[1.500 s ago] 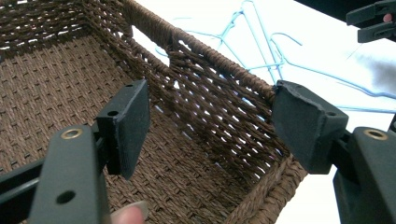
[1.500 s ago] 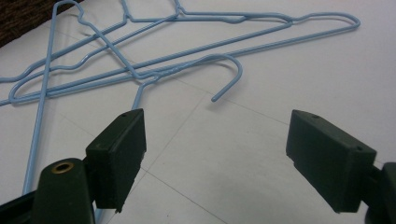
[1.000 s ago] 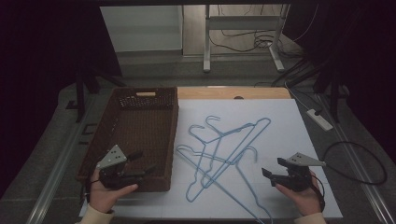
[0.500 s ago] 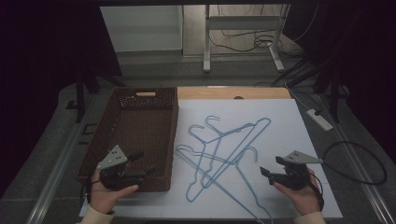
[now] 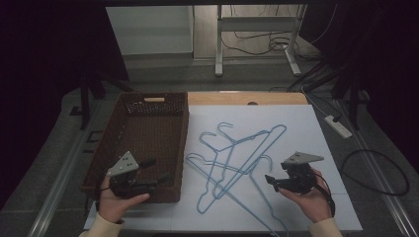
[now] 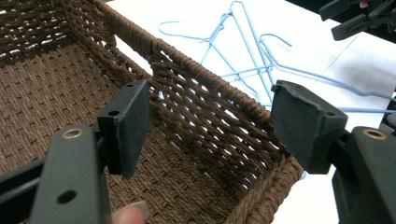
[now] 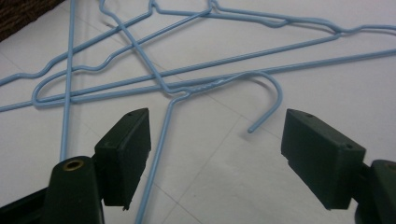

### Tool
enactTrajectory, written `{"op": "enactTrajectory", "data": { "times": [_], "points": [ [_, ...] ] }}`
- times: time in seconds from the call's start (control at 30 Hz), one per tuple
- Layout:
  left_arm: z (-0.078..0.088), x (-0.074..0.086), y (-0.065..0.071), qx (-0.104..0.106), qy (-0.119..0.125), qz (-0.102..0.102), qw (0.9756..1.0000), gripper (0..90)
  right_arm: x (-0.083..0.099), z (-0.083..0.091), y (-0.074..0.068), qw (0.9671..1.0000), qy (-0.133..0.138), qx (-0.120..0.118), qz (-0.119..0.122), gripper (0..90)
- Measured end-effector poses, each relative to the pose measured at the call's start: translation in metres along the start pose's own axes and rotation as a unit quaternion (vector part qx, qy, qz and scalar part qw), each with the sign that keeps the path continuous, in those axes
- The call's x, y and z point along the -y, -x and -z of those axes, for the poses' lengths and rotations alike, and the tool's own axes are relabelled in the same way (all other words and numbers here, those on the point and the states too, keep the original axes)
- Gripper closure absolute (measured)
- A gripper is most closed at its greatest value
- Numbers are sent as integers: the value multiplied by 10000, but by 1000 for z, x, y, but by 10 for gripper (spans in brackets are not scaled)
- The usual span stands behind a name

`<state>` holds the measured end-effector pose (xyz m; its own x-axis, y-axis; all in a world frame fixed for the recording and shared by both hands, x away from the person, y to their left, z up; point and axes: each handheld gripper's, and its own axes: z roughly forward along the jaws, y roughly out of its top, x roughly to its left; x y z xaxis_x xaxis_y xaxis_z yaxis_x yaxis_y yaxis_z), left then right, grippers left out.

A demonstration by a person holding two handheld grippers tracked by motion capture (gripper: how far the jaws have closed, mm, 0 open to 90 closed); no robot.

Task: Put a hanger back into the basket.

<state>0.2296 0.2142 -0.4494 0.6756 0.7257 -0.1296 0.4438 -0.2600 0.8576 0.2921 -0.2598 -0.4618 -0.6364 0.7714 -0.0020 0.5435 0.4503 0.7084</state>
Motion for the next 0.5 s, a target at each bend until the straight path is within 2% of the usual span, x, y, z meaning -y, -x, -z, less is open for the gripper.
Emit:
{"op": "enactTrajectory", "data": {
  "times": [0.27,0.5],
  "points": [
    [0,3,0,-49,-50,28,10000,306,-12,-8,-7,9993,-342,-70,108,250],
    [0,3,-1,-55,-47,28,10000,306,-20,-21,-17,9968,-747,-97,273,260]
  ]
}}
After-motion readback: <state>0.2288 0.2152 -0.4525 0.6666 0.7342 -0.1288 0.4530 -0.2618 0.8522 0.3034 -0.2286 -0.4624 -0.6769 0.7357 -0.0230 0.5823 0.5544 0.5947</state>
